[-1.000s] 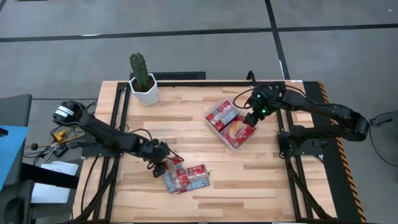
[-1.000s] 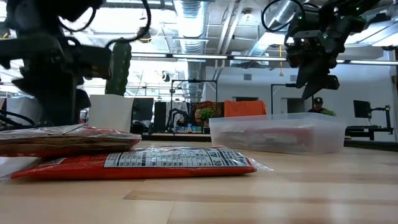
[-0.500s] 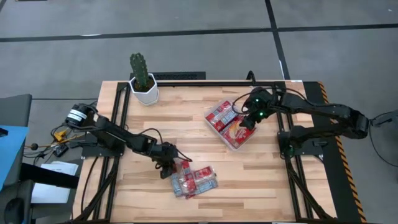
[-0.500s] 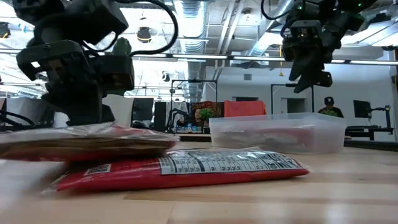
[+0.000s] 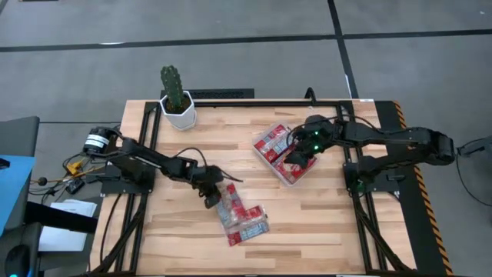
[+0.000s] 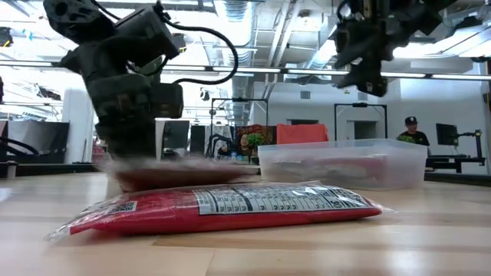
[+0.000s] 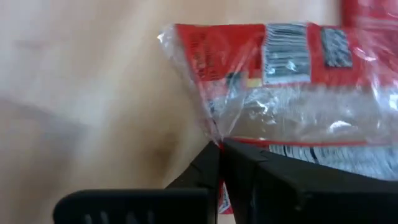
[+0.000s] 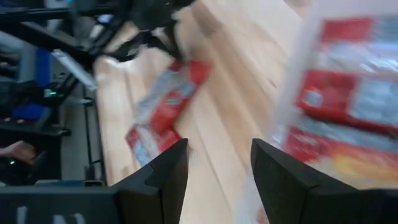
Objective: Sort popcorn bags into baskets
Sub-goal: Put the red popcorn bag into the transparent bin
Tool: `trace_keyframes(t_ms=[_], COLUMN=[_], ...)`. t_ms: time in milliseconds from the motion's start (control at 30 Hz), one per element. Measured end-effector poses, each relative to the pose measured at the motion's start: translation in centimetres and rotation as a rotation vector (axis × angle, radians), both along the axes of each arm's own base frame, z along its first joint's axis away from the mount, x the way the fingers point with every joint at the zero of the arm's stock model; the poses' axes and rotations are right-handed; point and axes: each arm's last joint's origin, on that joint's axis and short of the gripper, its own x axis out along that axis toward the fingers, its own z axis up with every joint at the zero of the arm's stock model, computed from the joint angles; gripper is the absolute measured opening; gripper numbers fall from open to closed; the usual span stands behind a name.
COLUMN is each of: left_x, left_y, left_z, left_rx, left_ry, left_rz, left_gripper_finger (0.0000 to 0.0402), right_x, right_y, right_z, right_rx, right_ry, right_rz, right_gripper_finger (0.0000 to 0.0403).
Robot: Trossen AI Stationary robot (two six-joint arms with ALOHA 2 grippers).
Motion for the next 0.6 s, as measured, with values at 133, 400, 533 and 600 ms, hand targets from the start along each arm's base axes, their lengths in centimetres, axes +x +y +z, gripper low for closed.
trace_keyframes(t_ms=[133,400,533,600], left_x=[0.4,1.3,1.8,2.0], left_y=[1.0,2.1,2.4,2.5], left_z=[1.8,5.2,6.3,6.7], left_rx=[0.05,0.149,0.187,0.209], left_ry=[-0.041,-0.146,-0.174,-0.181], left_rz=[0.035,0.055,0.058,0.051], left_gripper_finger=[0.0,0.0,0.0,0.0], right_x=[1.5,4.8,6.7,7.6], right_y=[0.5,0.6,0.2,0.1], right_z=[0.1,-2.2,-3.7,-4.4], right_rx=[-0.02,-0.026,-0.024,-0.023], right_ry=[-0.081,-0.1,-0.132,-0.161], right_rz=[0.037,0.074,0.086,0.091], right_gripper_finger=[0.0198,0.0209,0.0219,0.0223])
